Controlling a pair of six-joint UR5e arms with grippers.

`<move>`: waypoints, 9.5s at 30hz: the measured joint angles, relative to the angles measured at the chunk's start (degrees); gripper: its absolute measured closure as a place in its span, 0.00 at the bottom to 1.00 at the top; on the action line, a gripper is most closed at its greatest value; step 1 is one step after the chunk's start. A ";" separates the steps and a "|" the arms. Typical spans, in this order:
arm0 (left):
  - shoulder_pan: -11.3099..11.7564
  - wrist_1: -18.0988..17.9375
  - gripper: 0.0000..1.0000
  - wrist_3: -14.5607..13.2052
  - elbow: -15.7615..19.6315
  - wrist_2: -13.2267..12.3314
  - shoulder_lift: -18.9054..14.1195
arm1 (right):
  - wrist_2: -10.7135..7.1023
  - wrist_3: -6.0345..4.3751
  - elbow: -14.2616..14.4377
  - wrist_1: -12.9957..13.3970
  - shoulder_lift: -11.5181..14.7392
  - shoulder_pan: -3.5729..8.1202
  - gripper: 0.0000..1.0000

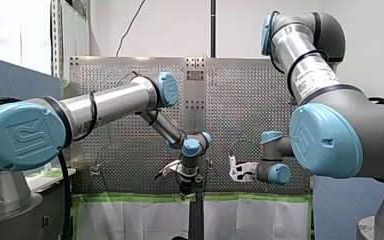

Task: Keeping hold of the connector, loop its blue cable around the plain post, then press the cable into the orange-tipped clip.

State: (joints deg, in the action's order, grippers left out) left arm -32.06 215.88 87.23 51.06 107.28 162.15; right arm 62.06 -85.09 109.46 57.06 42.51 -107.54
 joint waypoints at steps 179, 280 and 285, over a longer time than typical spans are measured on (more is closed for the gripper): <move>-2.39 -59.53 1.00 13.39 26.97 7.67 -16.67 | 1.99 -7.00 -2.43 1.11 -0.58 6.38 1.00; 2.67 -59.79 0.96 21.97 18.70 0.25 -12.07 | 1.38 -7.87 -15.40 -4.45 -4.80 9.80 1.00; 2.69 -59.66 0.22 21.16 18.70 0.39 -12.08 | 1.10 -7.71 -15.52 -4.60 -5.04 9.83 1.00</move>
State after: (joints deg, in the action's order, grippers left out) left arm -29.37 156.21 108.39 69.76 107.66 150.07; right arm 63.16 -92.80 93.94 52.46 37.46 -97.71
